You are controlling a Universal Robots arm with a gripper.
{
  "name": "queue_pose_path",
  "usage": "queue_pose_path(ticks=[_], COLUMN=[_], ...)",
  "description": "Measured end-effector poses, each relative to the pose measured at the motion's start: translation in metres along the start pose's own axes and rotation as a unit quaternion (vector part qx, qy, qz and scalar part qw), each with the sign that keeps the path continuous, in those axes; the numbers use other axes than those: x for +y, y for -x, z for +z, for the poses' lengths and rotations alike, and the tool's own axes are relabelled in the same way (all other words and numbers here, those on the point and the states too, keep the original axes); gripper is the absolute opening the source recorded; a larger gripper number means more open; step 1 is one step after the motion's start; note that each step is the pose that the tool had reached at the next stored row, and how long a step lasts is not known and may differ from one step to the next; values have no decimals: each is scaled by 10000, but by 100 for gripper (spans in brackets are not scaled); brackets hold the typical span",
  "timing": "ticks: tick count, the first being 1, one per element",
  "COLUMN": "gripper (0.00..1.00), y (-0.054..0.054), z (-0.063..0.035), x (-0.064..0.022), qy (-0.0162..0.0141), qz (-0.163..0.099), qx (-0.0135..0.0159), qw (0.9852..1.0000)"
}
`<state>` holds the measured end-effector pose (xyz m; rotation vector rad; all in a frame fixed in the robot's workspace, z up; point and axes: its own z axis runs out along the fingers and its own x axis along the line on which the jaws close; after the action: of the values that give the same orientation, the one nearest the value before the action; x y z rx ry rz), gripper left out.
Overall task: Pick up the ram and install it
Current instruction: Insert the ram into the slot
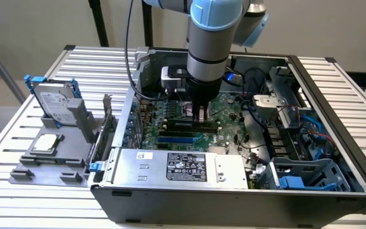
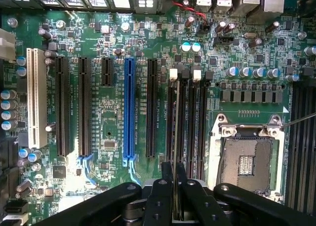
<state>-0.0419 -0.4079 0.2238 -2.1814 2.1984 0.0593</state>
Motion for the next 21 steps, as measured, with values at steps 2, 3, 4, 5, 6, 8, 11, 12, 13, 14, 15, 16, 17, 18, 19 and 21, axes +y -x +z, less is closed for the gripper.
queue_pose_path(ticks=[2,3,4,5,6,8,11,12,13,14,15,16,17,18,19,21], gripper=[14,14,14,14,14,14,14,14,14,14,14,14,14,14,14,14], y=[0,1,1,1,1,1,1,1,1,1,1,1,2,1,1,1], z=[8,11,13,15,15,16,17,17,17,17,16,17,16,17,16,16], x=[0,0,0,0,0,0,0,0,-1,-2,-2,-2,-3,-4,-5,-5], qy=[0,0,0,0,0,0,0,1,1,3,3,4,4,6,8,12], qz=[0,0,0,0,-1,-1,-1,-1,-1,-1,-1,-1,-1,-1,-1,-1], qx=[4,7,9,11,13,14,14,14,14,14,14,14,14,14,14,14], qw=[10000,10000,10000,10000,10000,10000,10000,10000,10000,10000,10000,10000,10000,10000,10000,10000])
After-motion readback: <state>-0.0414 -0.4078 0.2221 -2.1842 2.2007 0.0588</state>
